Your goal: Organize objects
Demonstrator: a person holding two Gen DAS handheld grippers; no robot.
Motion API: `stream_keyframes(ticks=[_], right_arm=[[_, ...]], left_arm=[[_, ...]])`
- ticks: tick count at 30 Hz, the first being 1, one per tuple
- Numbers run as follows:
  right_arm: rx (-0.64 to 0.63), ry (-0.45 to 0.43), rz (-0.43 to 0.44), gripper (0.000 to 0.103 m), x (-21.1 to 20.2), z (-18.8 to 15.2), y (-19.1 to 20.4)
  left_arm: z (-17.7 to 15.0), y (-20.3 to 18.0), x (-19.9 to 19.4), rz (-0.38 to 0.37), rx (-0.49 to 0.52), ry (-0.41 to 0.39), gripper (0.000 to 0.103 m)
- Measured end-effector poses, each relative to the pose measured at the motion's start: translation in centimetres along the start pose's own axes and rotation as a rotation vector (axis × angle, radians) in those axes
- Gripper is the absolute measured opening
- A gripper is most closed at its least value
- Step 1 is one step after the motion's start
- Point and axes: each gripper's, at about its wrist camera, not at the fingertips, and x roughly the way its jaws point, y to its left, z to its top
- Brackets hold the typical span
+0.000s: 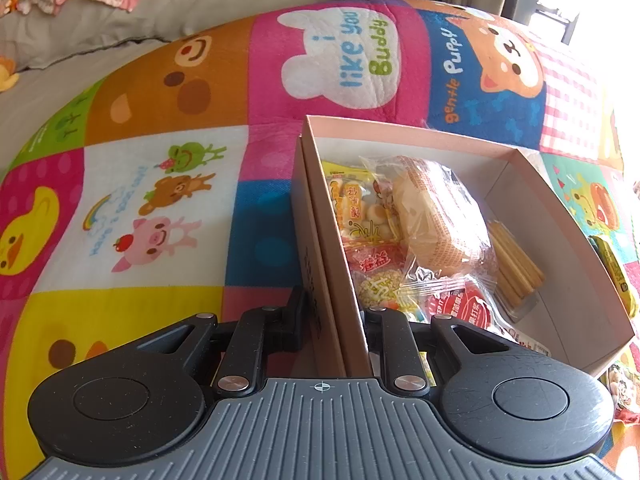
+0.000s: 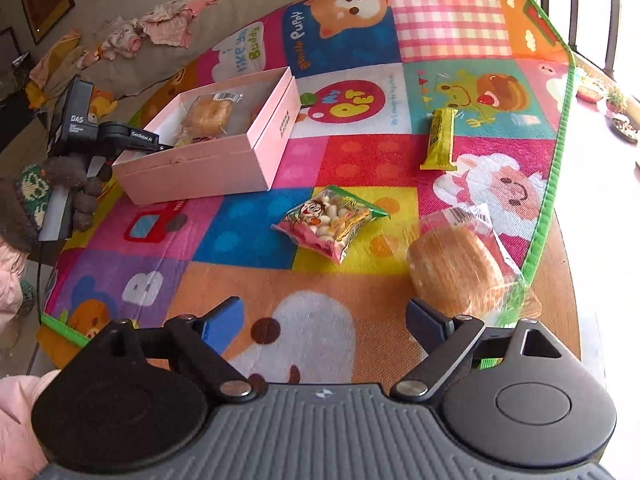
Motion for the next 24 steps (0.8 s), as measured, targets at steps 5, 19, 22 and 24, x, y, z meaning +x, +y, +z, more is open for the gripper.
stream_keyframes(ticks=[5, 19, 22, 24], right_arm=[[-0.04, 0.052, -0.039, 0.09, 0.2, -1.3, 0.0], [0.06, -0.053, -0.116, 0.091, 5.6, 2.2, 0.4], [0.051, -0.04, -0.122, 0.093, 7.0, 2.4, 1.1], [0.03, -0.042, -0.117, 0.093, 7.3, 2.7, 1.9]], left_arm=[[0.0, 0.0, 0.0, -0.001, 0.003, 0.001, 0.022], [0.1, 0.0, 0.0, 0.0, 0.004, 0.006, 0.022], [0.1, 0.0, 0.0, 0.001, 0.004, 0.006, 0.022], [0.1, 0.0, 0.0, 0.0, 0.003, 0.006, 0.022]])
